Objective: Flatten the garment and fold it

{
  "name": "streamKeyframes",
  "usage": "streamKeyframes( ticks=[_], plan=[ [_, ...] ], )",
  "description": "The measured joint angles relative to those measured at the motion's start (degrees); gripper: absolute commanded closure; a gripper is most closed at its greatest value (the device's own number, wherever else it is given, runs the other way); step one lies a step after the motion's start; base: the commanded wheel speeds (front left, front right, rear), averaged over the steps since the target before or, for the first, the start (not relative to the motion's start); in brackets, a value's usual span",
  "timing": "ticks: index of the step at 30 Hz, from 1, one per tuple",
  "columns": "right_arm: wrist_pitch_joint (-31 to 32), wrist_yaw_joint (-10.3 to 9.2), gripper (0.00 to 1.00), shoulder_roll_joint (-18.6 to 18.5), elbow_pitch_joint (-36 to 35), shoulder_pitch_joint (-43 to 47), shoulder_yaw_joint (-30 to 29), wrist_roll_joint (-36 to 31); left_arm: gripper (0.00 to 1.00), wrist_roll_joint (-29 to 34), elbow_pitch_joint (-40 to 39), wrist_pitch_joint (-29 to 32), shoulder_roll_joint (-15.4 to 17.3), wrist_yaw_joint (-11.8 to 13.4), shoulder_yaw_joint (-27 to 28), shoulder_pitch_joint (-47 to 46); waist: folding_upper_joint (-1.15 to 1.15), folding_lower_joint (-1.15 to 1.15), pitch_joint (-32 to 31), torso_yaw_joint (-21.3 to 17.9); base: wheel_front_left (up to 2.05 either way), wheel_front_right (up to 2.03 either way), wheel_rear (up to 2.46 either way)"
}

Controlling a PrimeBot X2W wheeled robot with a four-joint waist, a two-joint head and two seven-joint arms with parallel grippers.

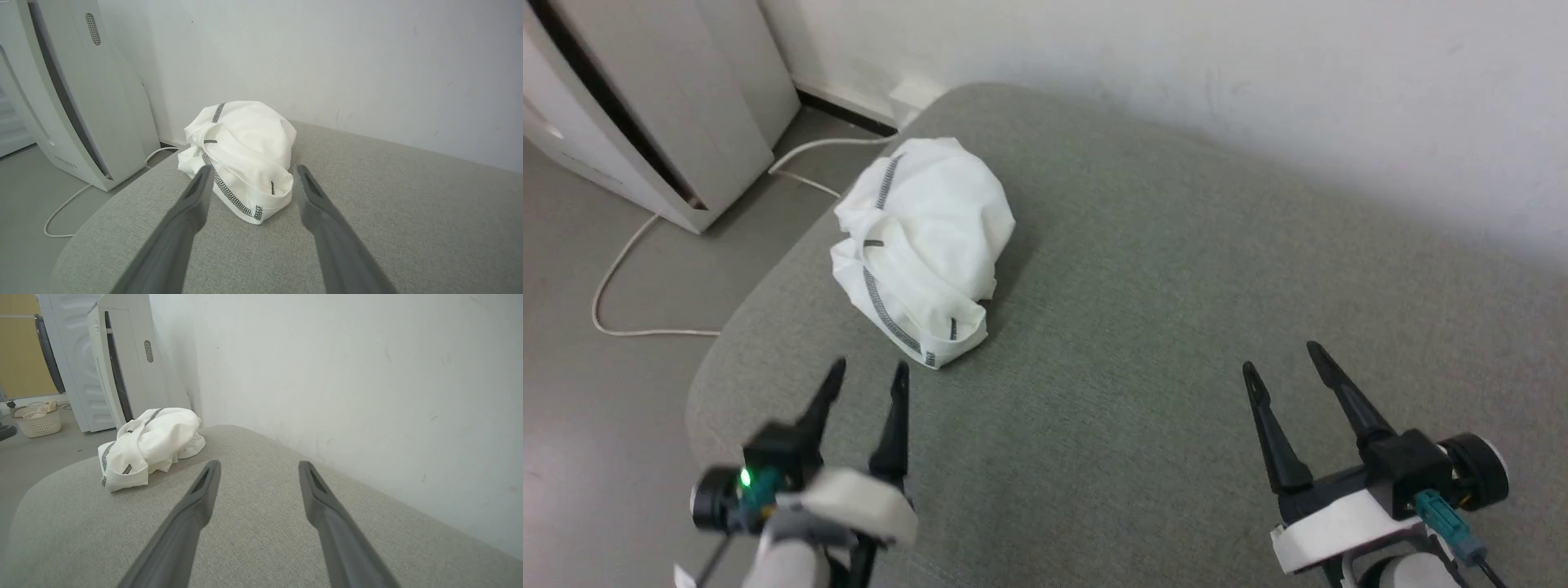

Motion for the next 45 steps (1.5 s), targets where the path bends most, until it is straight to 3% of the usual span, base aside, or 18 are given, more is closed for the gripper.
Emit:
streamKeyframes(
  ticks=[6, 11, 15, 21, 26, 31, 32, 33, 34, 40, 45],
  plan=[
    [0.0, 0.0, 0.0, -0.59, -1.12, -1.69, 0.64, -3.31, 0.0, -2.19, 6.94, 10.55, 5.48, -3.31, 0.78, -14.6, 0.0, 0.01, 5.31, -2.57, 0.0, 0.0, 0.0],
    [0.0, 0.0, 0.0, -2.09, -3.41, -4.1, 1.81, -4.19, 0.0, -6.11, 11.62, 21.81, 10.7, -5.68, -2.38, -24.54, 0.0, 0.01, 10.1, -5.23, 0.0, 0.0, 0.0],
    [0.0, 0.0, 0.0, -2.5, -5.27, -5.89, 1.97, -4.45, 0.0, -10.66, 15.33, 29.95, 15.21, -5.75, -5.57, -30.77, 0.0, 0.01, 13.99, -7.57, 0.0, 0.0, 0.0],
    [0.0, 0.0, 0.0, -2.44, -6.39, -7.39, 2.5, -4.53, 0.0, -22.67, 22.18, 41.81, 19.64, -5.76, -6.44, -37.57, 0.0, 0.0, 19.0, -11.46, 0.0, 0.0, 0.0],
    [0.0, 0.0, 0.0, -2.4, -6.47, -7.89, 2.12, -4.53, 0.0, -26.98, 27.93, 51.99, 22.56, -5.76, -6.2, -40.31, 0.0, 0.01, 22.27, -14.53, 0.0, 0.0, 0.0],
    [0.0, 0.0, 0.0, -2.08, -6.3, -8.09, 2.0, -4.52, 0.0, -30.07, 29.59, 58.16, 25.53, -5.77, -5.7, -42.19, 0.0, -0.01, 24.25, -17.21, 0.0, 0.0, 0.0],
    [0.0, 0.0, 0.0, -1.98, -6.2, -8.09, 1.99, -4.52, 0.07, -30.78, 29.55, 58.54, 26.06, -5.77, -5.53, -42.2, 0.0, -0.01, 24.44, -17.65, 0.0, 0.0, 0.0],
    [0.0, 0.0, 0.0, -1.9, -6.09, -8.1, 1.93, -4.5, 0.91, -31.32, 29.56, 58.43, 26.38, -5.77, -5.2, -42.18, 0.0, -0.01, 24.57, -18.04, 0.0, 0.0, 0.0],
    [0.0, 0.0, 0.0, -1.8, -5.9, -8.1, 1.85, -4.49, 1.0, -31.86, 29.65, 58.05, 26.63, -5.76, -4.89, -42.14, 0.0, -0.01, 24.59, -18.36, 0.0, 0.0, 0.0],
    [0.0, 0.0, 0.0, -1.24, -4.46, -8.11, 1.77, -4.3, 1.0, -33.67, 29.69, 50.89, 26.76, -5.75, -3.99, -40.28, 0.0, 0.0, 22.46, -18.92, 0.0, 0.0, 0.0],
    [0.0, 0.0, 0.0, -0.58, -3.18, -8.05, 1.46, -3.47, 1.0, -40.72, 24.4, 44.65, 23.8, -5.75, -1.43, -40.06, 0.0, 0.0, 18.65, -18.88, 0.0, 0.0, 0.0]
  ],
)
